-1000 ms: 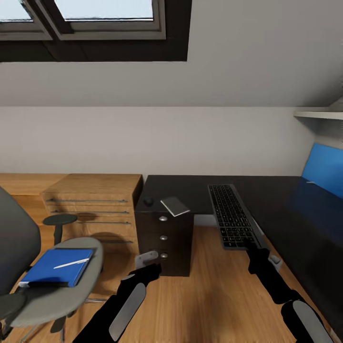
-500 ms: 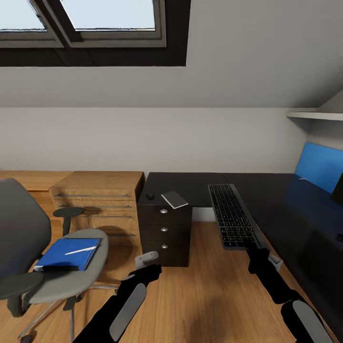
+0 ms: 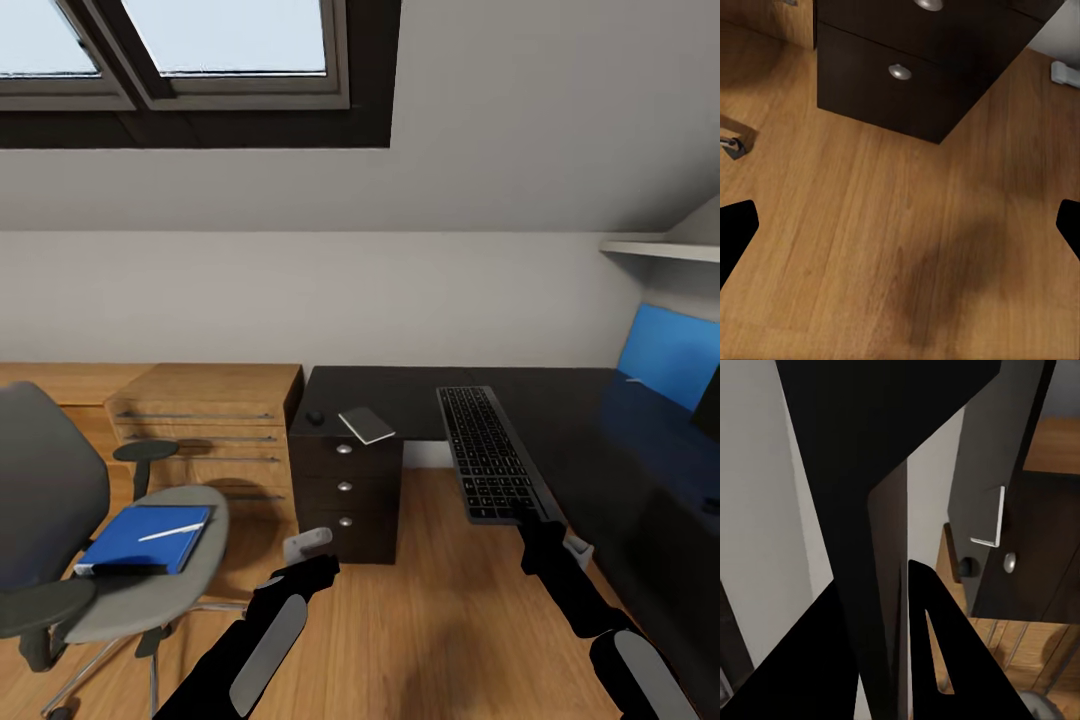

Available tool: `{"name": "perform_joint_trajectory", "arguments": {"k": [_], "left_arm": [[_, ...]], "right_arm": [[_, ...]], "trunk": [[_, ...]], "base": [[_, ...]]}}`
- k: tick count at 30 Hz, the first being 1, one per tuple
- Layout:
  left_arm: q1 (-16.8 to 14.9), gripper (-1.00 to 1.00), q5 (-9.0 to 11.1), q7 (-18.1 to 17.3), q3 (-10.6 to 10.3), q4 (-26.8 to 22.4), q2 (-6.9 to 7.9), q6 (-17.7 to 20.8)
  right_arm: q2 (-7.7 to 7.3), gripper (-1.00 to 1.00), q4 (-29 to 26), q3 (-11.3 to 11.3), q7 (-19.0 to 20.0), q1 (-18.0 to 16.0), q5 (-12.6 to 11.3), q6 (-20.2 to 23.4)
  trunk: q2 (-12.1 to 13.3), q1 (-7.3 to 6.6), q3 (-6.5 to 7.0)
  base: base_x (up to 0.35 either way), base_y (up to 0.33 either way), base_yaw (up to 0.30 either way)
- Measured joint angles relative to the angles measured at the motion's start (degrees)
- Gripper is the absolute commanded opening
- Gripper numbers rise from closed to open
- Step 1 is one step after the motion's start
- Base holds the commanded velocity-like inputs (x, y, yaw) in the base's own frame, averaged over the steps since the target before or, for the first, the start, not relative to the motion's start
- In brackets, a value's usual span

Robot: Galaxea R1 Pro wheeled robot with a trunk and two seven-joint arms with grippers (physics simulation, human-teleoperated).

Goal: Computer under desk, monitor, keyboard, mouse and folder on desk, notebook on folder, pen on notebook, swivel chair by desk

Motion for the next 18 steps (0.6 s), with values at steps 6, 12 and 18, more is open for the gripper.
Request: {"name": "perform_joint_trajectory", "arguments": {"k": [6,12,18], "left_arm": [[0.0,1.0,0.0,0.0,0.0,0.0,0.0,0.0],[0.0,1.0,-0.05,0.06,-0.02,0.0,-0.09,0.0],[0.0,1.0,-0.08,0.2,-0.4,0.0,-0.16,0.0]], "right_arm": [[0.0,-1.0,0.0,0.0,0.0,0.0,-0.01,0.0],[0.01,-1.0,0.0,0.0,0.0,0.0,0.0,0.0],[-0.05,-1.0,0.0,-0.01,-0.09,0.0,0.0,0.08]], "trunk": [[2.41,-1.32,1.08],[4.82,-2.64,2.16],[7.22,-3.96,3.23]], "base": [[0.0,0.0,0.0],[0.0,0.0,0.0],[0.0,0.0,0.0]]}}
